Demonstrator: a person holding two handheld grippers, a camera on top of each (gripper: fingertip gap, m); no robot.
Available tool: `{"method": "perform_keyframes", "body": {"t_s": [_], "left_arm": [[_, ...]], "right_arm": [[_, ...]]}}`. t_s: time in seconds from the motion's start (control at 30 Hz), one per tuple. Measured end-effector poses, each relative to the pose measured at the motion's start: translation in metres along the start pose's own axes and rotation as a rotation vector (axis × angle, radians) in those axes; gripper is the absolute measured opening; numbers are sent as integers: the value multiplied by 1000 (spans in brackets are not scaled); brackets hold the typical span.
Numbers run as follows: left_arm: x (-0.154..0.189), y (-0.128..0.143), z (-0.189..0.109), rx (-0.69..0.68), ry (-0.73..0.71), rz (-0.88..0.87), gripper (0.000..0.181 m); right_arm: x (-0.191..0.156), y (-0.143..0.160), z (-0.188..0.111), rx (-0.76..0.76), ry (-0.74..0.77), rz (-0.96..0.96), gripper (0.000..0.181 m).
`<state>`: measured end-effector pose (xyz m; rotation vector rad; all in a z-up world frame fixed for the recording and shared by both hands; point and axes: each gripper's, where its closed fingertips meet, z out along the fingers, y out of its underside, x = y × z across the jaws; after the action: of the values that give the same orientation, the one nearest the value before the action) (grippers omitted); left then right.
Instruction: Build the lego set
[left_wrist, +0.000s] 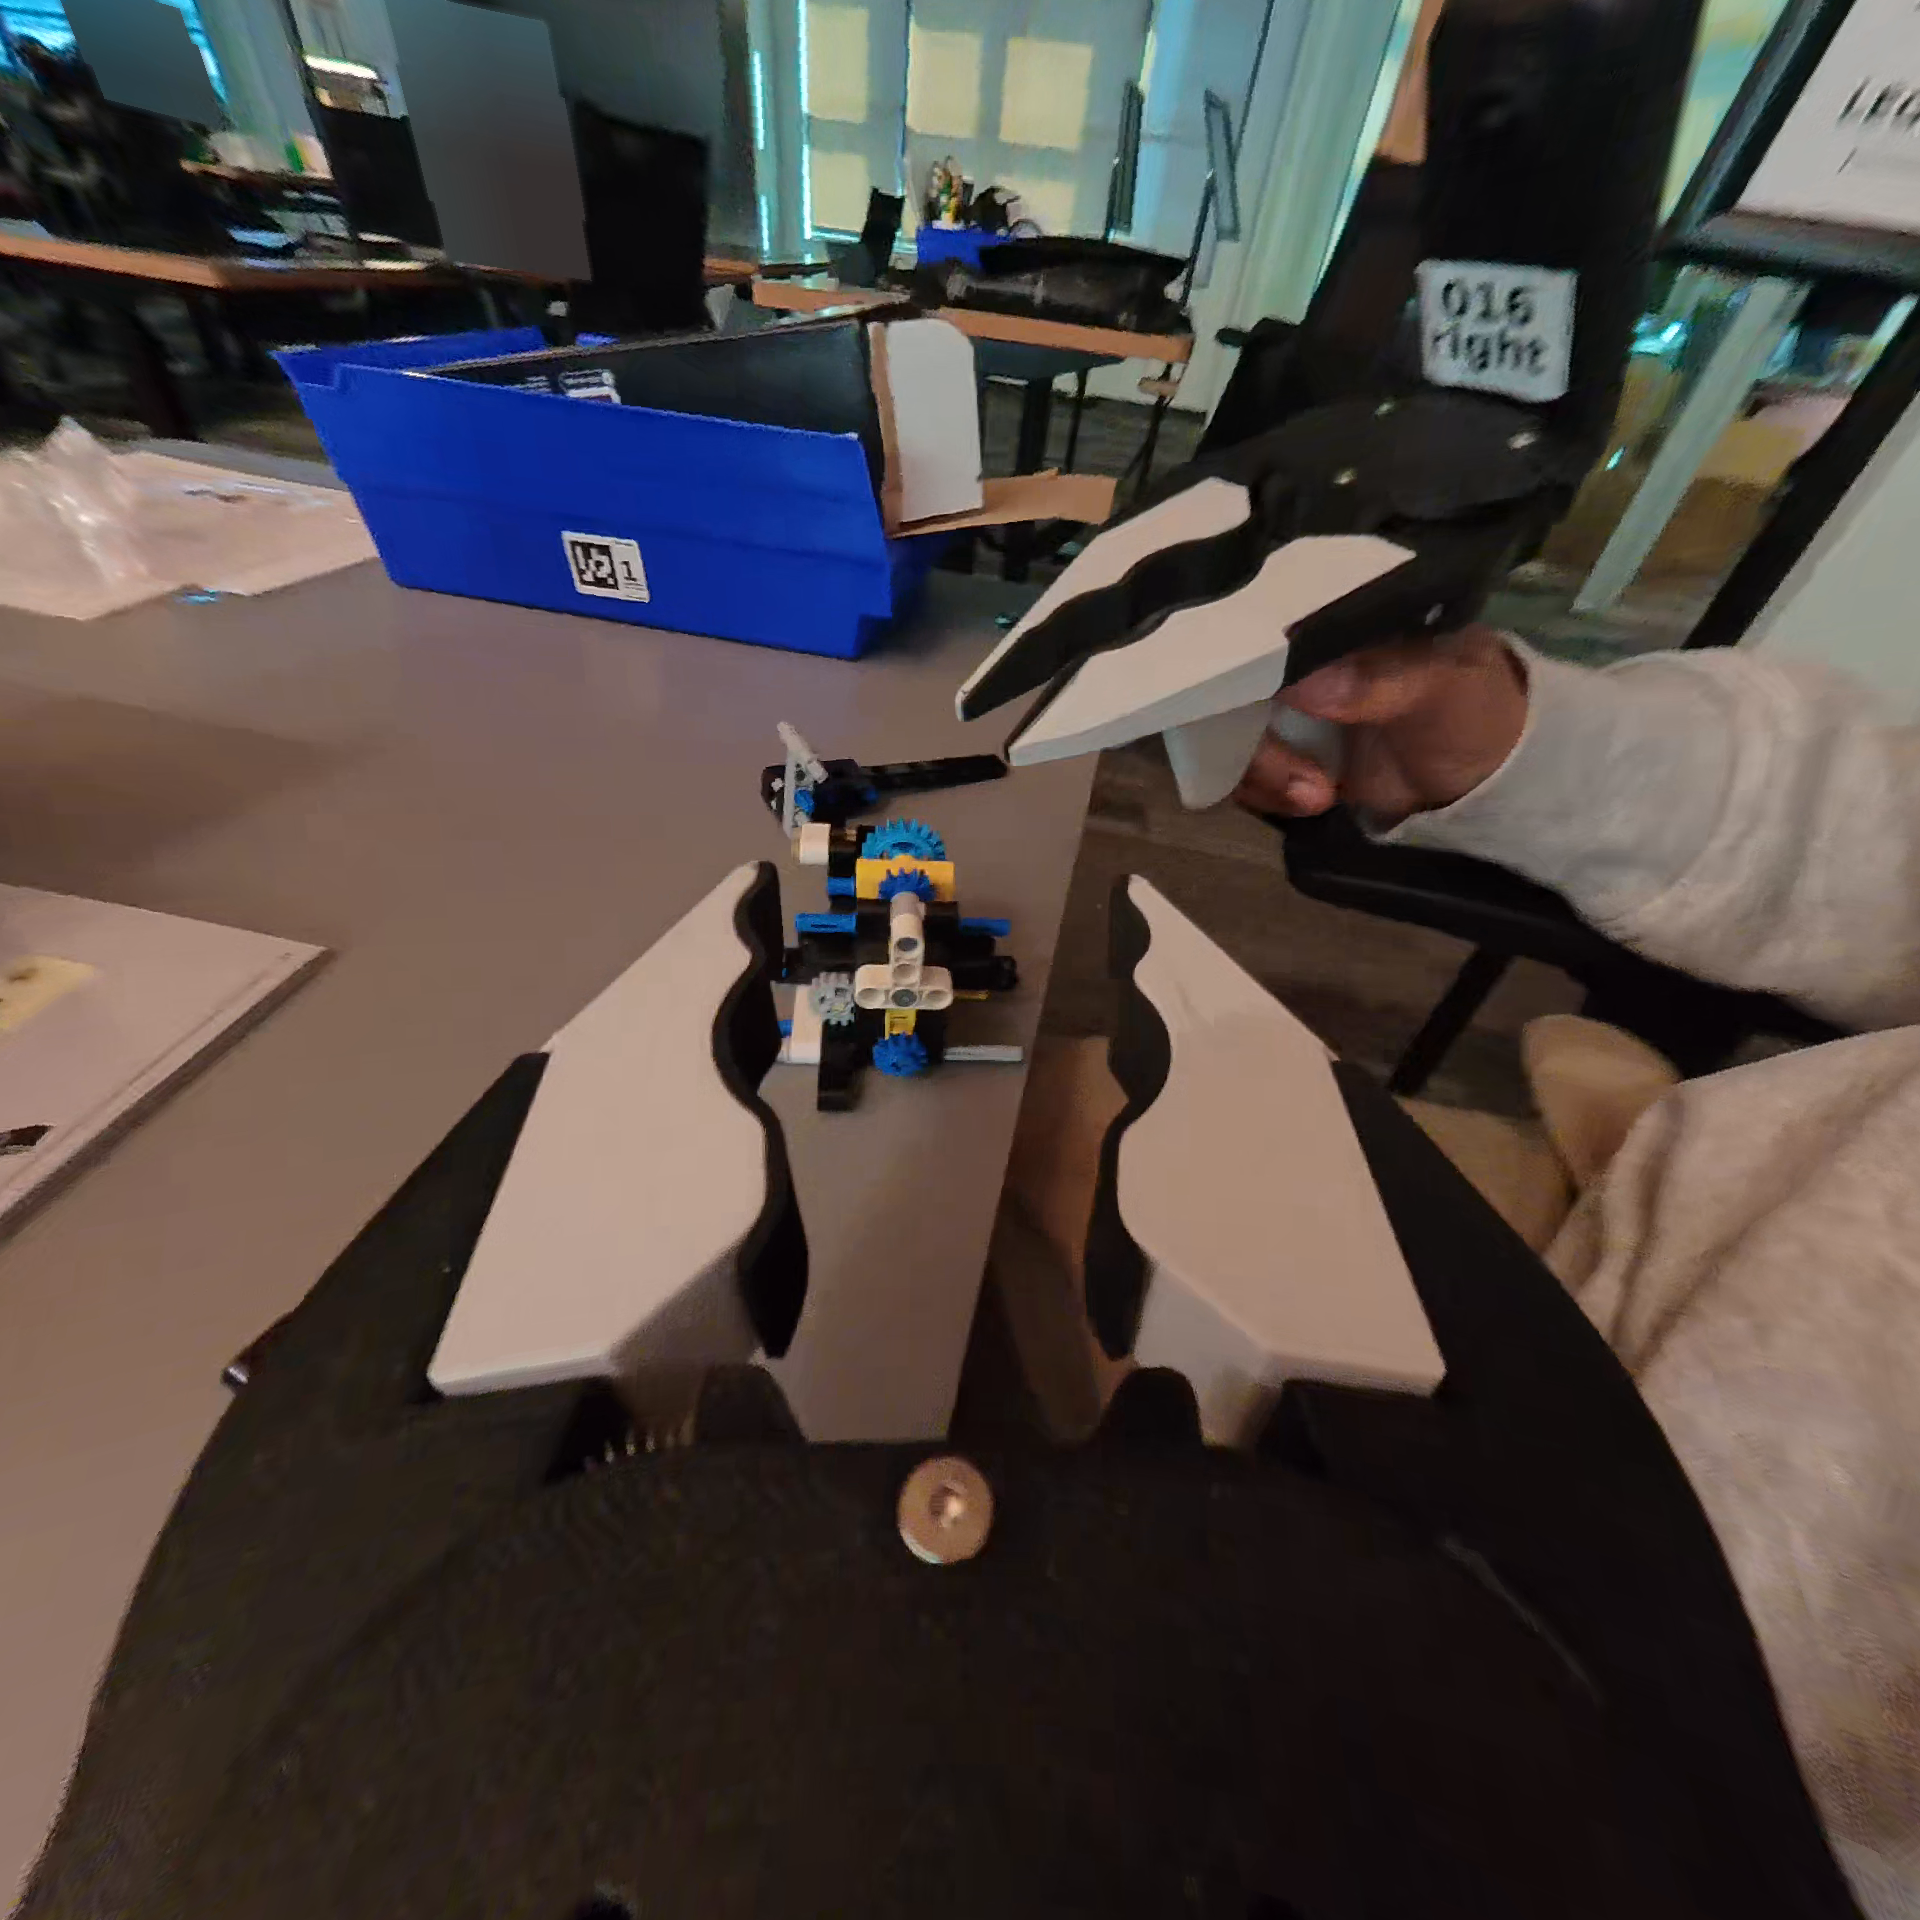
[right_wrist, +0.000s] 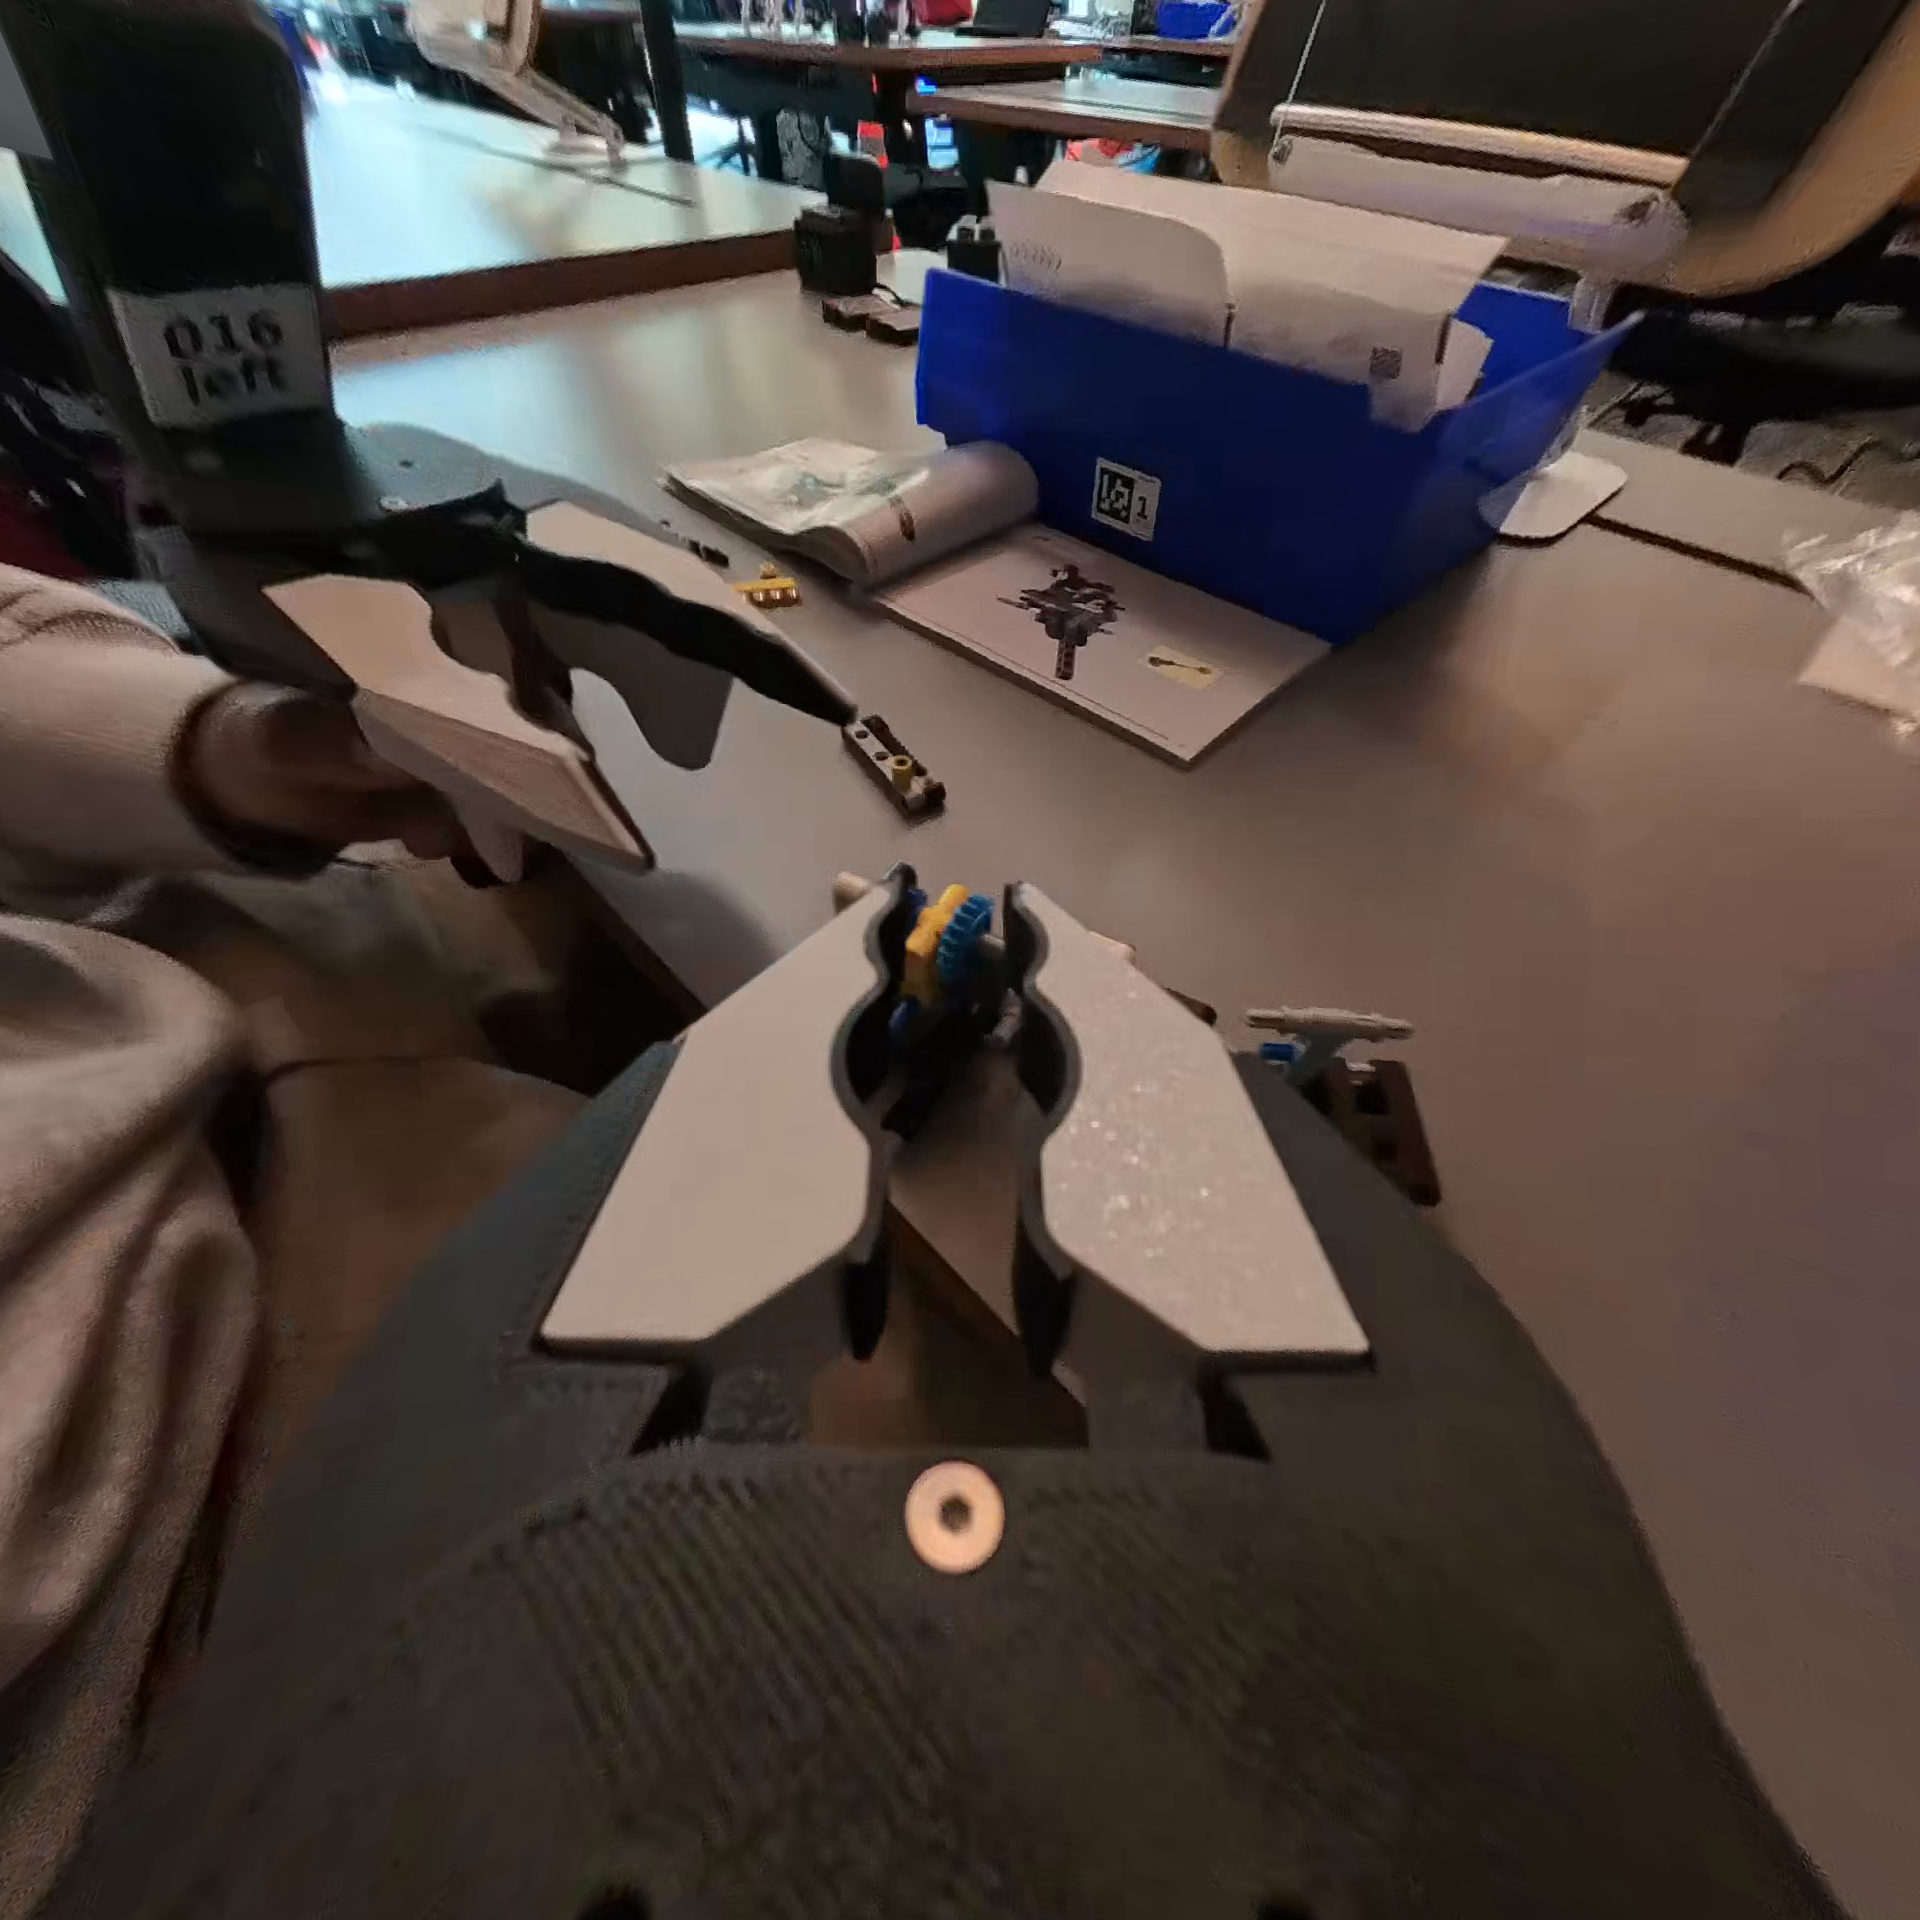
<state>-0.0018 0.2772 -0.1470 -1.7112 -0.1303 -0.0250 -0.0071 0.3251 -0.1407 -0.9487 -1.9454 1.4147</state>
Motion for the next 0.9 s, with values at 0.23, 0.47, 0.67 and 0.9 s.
{"method": "perform_keyframes", "body": {"t_s": [0.23, 0.47, 0.67, 0.9], "left_arm": [[12, 3, 3, 10, 13, 100, 73], [3, 8, 7, -12, 25, -26, 83], [-6, 7, 7, -7, 29, -129, 83], [-10, 7, 7, -4, 31, -178, 80]], "right_arm": [[-39, 6, 6, -32, -214, 10, 22], [-43, 37, 19, -197, -205, -48, 30], [-37, 43, 25, -221, -175, -13, 33], [-10, 46, 26, -247, -18, -40, 35]]}}
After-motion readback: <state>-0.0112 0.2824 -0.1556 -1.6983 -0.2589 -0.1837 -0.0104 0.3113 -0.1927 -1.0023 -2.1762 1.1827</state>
